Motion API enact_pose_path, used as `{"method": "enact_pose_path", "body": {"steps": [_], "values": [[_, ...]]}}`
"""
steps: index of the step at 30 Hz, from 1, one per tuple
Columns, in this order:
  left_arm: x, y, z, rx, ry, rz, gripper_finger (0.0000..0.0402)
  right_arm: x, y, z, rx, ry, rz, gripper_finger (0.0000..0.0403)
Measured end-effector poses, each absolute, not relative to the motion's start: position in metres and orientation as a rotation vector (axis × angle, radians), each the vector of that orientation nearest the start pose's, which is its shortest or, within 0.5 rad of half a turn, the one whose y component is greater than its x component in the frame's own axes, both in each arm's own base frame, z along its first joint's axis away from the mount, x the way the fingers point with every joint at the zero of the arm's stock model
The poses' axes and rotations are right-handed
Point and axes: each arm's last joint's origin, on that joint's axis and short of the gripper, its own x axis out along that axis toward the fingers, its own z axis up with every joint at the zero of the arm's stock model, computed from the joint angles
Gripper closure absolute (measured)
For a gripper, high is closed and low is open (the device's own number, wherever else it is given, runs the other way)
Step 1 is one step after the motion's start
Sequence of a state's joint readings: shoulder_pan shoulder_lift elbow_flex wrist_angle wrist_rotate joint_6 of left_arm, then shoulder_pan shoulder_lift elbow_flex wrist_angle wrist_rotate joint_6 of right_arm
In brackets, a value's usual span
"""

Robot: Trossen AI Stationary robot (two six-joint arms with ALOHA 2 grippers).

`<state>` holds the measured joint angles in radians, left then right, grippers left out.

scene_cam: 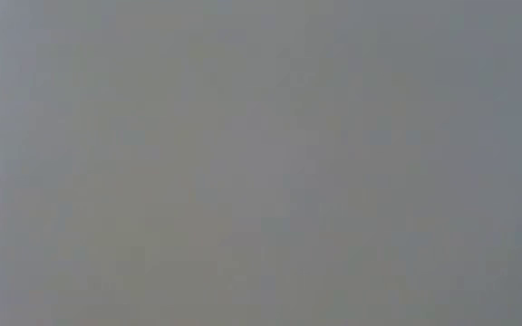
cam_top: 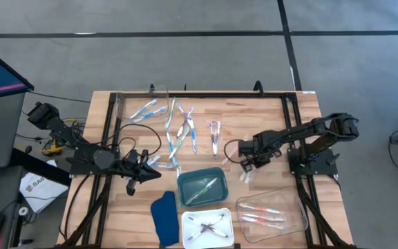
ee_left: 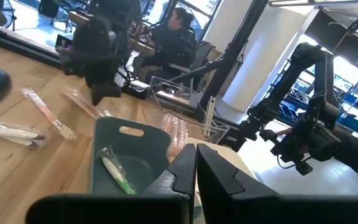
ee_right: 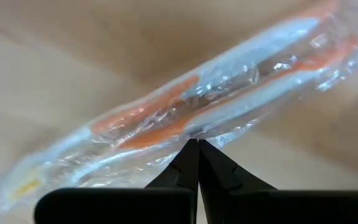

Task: Pick & Place Toothbrushes
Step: Adjust the orange toothbrushes, then put the orange toothbrush into the bottom transparent bin

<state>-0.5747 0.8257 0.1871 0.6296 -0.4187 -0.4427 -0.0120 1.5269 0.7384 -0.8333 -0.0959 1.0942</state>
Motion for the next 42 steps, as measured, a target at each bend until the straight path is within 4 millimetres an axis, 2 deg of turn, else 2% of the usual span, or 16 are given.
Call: {"method": "enact_pose_path", "body": {"steps": [6, 10, 16, 21, 32, 36, 42], "values": [[0.147, -0.081, 0.199, -0.438, 0.042, -0.152, 0.0394, 0.241, -0.018, 0.146, 0.814, 1.267, -0.742, 0.0403], [0.147, -0.081, 0.199, -0.438, 0.043, -0.152, 0.0394, 0.253, -0.022, 0.149, 0.793, 1.156, -0.668, 0.0403], [0.147, -0.082, 0.199, -0.438, 0.046, -0.154, 0.0394, 0.260, -0.021, 0.163, 0.784, 1.136, -0.640, 0.0403], [0.147, -0.082, 0.198, -0.442, 0.048, -0.154, 0.0394, 0.269, -0.021, 0.184, 0.737, 1.098, -0.576, 0.0403], [0.142, -0.088, 0.195, -0.440, 0.068, -0.199, 0.0394, 0.282, 0.010, 0.239, 0.530, 1.121, -0.388, 0.0403], [0.139, -0.087, 0.185, -0.428, 0.099, -0.192, 0.0394, 0.284, 0.022, 0.248, 0.454, 1.081, -0.385, 0.0403], [0.136, -0.082, 0.175, -0.437, 0.096, -0.093, 0.0394, 0.282, 0.032, 0.249, 0.350, 1.044, -0.460, 0.0403]]}}
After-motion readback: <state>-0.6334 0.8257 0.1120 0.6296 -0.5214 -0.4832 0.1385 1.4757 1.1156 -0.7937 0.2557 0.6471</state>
